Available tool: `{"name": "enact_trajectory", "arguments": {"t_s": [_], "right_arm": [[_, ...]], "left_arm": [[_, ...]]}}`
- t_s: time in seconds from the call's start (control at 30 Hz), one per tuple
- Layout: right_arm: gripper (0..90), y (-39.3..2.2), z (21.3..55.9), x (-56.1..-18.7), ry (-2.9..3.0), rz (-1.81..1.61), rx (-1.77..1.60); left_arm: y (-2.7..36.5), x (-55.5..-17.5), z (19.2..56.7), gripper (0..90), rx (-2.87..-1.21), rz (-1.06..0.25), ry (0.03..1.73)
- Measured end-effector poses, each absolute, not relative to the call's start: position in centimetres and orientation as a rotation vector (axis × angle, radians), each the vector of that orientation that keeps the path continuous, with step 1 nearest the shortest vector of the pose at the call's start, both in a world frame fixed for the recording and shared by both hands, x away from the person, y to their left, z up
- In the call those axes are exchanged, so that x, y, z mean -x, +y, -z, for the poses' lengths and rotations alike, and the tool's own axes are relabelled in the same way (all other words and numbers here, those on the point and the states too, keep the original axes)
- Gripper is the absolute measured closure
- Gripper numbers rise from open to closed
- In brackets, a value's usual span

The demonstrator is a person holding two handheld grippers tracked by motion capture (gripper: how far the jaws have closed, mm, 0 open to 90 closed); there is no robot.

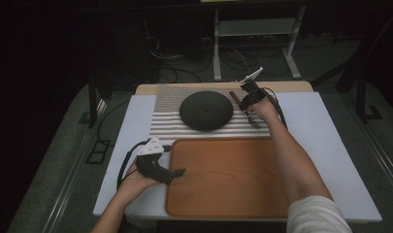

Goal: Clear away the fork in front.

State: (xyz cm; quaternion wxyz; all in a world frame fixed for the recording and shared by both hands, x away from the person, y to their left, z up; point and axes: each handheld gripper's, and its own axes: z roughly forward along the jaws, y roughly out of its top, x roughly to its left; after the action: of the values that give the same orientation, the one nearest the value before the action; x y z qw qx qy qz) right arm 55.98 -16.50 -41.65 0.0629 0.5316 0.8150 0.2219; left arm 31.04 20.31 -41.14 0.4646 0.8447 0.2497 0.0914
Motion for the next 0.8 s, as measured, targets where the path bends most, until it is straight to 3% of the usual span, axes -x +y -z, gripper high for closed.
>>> {"name": "enact_trajectory", "arguments": {"t_s": [0.47,0.8], "right_arm": [[77.0,-19.5,37.5,-51.6,2.425,-0.96,-1.535],[76.9,-20.1,36.9,-47.1,2.44,-1.093,-1.44]], "left_arm": [[20.3,-31.1,41.2,0.0,-2.076,-0.228,0.618],[20.2,-31.0,41.2,0.0,-2.08,-0.237,0.618]]}}
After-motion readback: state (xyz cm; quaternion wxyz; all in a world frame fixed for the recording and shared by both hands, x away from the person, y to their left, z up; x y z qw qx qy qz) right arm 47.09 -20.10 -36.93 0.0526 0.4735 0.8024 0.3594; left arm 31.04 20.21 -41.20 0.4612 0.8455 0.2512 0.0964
